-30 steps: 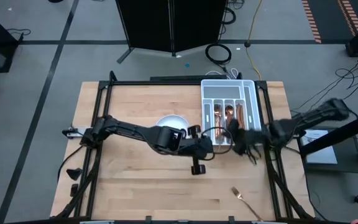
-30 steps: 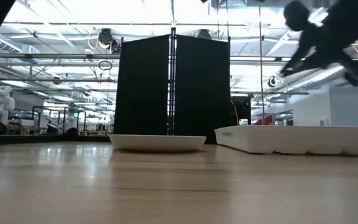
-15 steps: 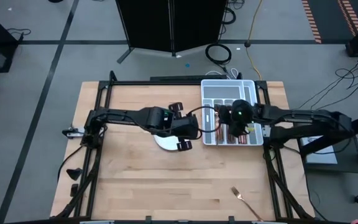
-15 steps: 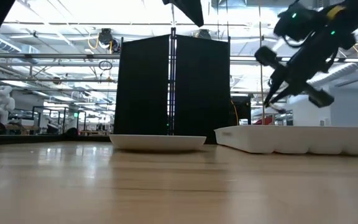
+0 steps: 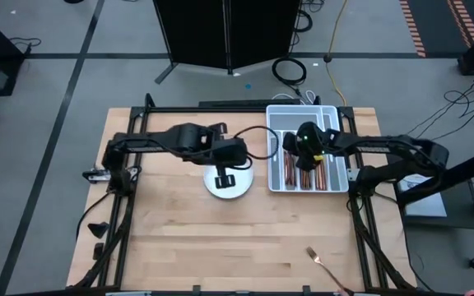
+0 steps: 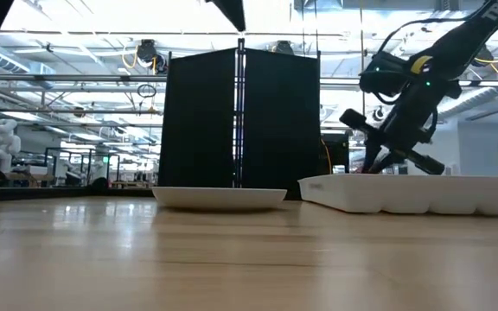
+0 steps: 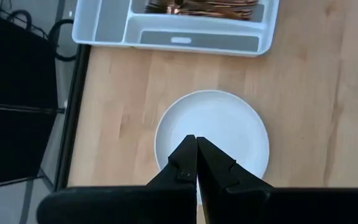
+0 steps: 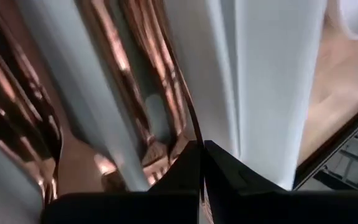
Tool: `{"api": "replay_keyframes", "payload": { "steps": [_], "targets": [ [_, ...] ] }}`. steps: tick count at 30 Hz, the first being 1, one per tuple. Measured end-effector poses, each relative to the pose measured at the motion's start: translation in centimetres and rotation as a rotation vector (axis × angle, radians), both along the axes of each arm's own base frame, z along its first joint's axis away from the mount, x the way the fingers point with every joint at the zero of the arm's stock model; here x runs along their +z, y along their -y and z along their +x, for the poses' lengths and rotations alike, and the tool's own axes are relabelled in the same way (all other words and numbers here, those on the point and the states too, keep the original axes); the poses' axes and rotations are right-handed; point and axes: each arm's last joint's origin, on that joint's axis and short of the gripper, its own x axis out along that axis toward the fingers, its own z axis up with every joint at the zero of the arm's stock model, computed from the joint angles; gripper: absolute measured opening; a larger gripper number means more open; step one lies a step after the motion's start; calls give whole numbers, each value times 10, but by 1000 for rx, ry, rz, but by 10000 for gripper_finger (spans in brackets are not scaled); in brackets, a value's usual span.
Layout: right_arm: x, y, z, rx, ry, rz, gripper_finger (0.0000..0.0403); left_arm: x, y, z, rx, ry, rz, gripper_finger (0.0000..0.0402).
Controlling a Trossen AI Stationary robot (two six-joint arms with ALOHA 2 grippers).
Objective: Sort silverware
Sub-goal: Put the top fork in the silverware tray, then put the fork in the silverware tray
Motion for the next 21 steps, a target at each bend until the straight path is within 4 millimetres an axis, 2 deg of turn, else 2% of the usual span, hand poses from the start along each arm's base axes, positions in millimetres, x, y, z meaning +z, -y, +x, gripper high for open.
{"api": "replay_keyframes", "payload": {
  "steps": [6,10,16,19,21],
  "targets": [
    [-3,5,4,-37,25,5,12,4,-4,-25,8,53,-5,0],
    [-2,6,6,-52,51,-1,35,-18,-4,-38,0,57,-22,0],
    [-4,8,0,-131,-6,-24,81,-54,-8,-69,-11,94,-95,0],
    [3,7,-1,-138,-25,-120,105,-59,-9,-85,3,183,-119,0],
    [14,2,1,-145,23,-152,118,-58,-9,-95,9,263,-133,0]
  ]
}}
